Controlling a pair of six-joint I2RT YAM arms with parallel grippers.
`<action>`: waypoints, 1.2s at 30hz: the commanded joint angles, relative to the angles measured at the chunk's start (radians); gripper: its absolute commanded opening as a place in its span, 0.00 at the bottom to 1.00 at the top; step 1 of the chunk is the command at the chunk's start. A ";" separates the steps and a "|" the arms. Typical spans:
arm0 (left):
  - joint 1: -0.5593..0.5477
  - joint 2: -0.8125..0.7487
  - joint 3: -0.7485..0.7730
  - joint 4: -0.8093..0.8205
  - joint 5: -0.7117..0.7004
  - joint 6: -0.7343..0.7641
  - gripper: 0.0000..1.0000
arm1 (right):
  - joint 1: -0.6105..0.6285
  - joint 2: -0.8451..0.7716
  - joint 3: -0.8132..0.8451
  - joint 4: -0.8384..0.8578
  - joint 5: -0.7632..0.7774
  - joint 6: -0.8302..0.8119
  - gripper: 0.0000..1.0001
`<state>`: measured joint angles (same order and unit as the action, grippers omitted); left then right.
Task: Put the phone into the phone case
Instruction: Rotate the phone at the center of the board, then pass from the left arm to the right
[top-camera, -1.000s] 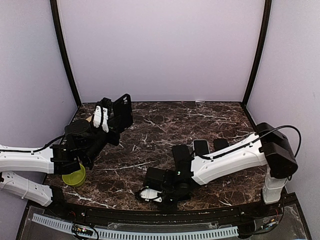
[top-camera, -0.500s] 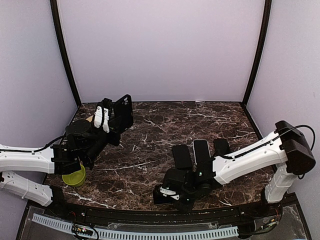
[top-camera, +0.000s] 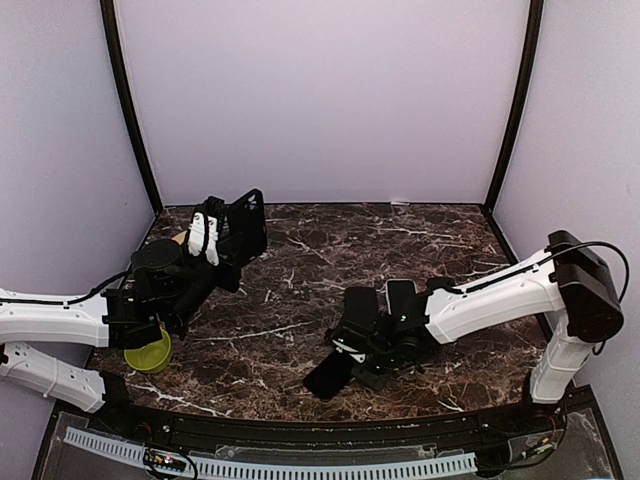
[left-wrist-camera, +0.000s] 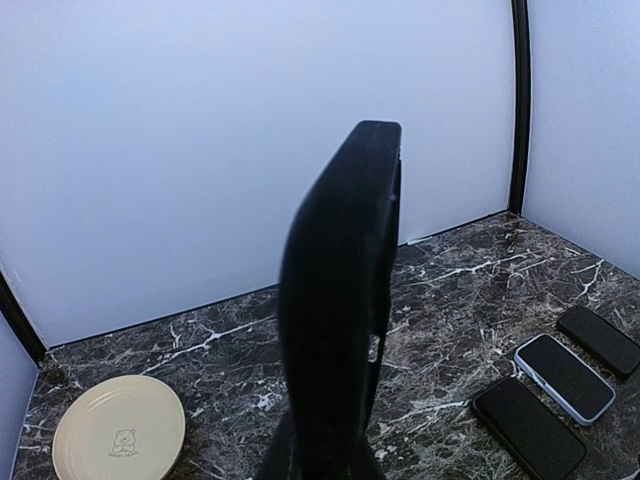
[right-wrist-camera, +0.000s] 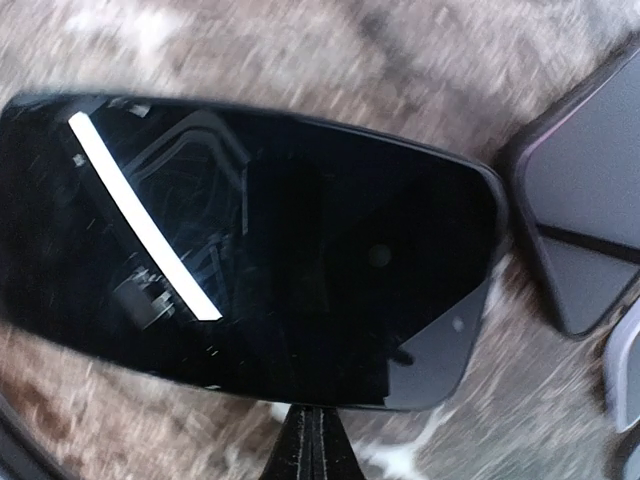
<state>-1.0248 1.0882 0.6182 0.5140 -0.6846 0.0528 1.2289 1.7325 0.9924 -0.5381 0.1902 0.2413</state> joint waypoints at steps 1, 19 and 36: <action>0.004 -0.011 0.003 0.011 0.002 0.008 0.00 | -0.032 0.086 0.073 0.054 0.119 -0.055 0.01; 0.004 -0.019 0.003 0.012 0.003 0.009 0.00 | 0.017 0.141 0.340 0.213 -0.030 -0.181 0.01; 0.004 -0.016 0.005 0.009 0.005 0.009 0.00 | 0.065 0.339 0.463 0.086 -0.092 -0.218 0.00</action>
<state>-1.0248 1.0878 0.6182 0.5140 -0.6807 0.0532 1.2770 2.0777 1.4563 -0.4274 0.1200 0.0265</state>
